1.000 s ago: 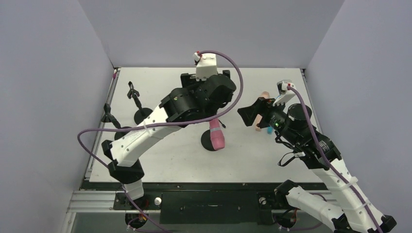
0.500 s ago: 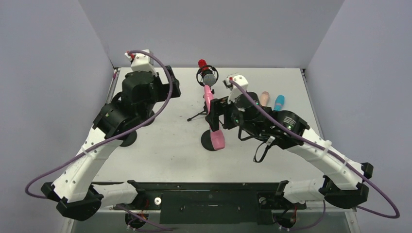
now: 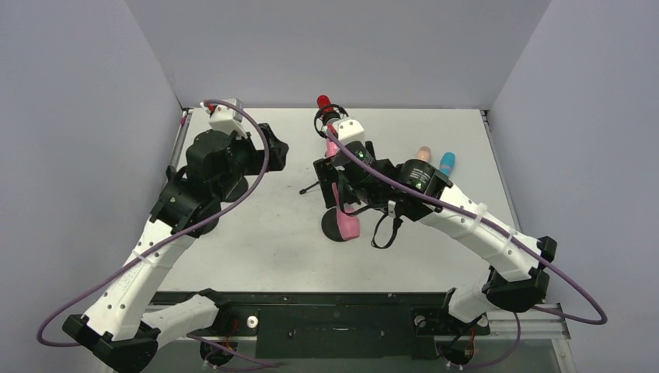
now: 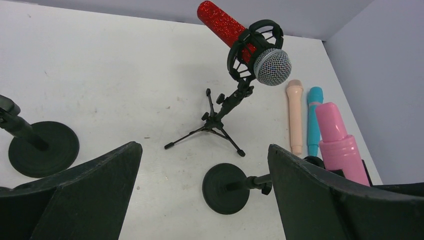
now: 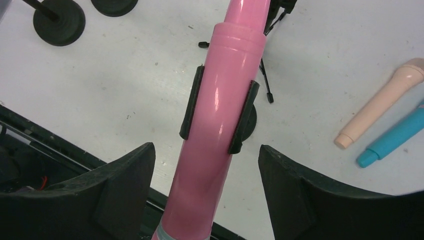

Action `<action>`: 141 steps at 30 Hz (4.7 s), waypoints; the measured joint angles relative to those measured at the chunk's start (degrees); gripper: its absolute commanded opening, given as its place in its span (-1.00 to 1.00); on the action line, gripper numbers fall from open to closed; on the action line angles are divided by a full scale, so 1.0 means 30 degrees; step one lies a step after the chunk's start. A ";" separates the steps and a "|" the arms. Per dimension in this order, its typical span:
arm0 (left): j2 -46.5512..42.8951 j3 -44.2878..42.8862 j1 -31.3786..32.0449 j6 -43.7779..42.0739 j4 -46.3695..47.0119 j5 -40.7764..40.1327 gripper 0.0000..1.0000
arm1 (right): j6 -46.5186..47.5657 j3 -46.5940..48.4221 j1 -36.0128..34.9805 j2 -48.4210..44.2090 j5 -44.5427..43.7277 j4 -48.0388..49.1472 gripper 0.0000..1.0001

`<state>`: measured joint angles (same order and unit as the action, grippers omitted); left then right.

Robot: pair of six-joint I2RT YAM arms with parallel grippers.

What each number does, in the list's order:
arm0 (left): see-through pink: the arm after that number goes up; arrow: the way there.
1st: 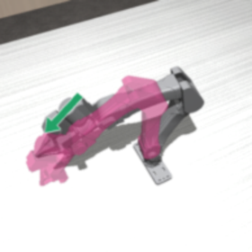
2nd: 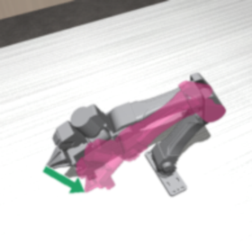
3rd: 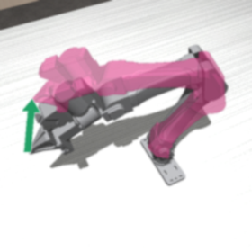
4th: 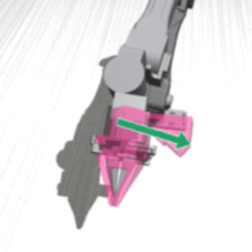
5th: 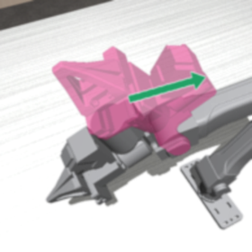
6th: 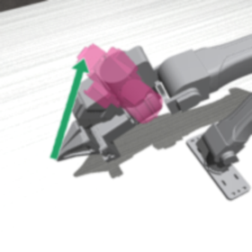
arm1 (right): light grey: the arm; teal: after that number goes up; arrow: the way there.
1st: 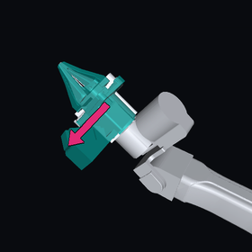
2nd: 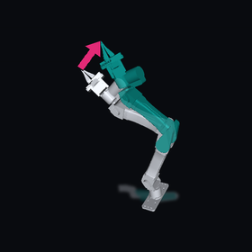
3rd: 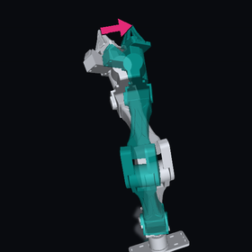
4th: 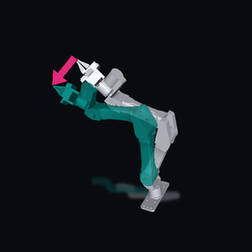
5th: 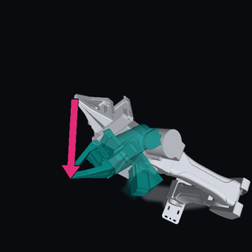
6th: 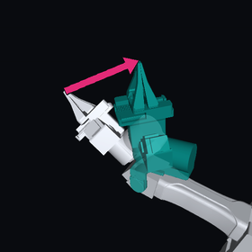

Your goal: Remove the microphone from the stand

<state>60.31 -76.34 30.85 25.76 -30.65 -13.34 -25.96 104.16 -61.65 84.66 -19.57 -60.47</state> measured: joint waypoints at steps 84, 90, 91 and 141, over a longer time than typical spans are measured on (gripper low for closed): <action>0.2047 0.8648 0.7162 -0.6390 1.9802 0.6856 -1.00 | 0.1807 0.2798 0.2499 -0.2382 0.6798 -0.3934 -1.00; 0.1887 0.9071 0.7366 -0.6251 2.0240 0.5537 -1.00 | 0.1931 0.2608 0.2419 -0.2382 0.6688 -0.3563 -1.00; 0.1807 0.9129 0.7351 -0.6186 2.0218 0.5297 -1.00 | 0.1938 0.2426 0.2404 -0.2397 0.6630 -0.3257 -1.00; 0.0663 1.3974 0.5020 -0.4889 2.4130 0.3592 -1.00 | 0.0758 -0.2317 0.2178 -0.7380 0.4444 -0.2178 -1.00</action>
<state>62.30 -34.41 45.91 11.09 41.74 -2.57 -23.68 97.21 -55.11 62.52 -6.24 -67.00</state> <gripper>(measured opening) 0.235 0.341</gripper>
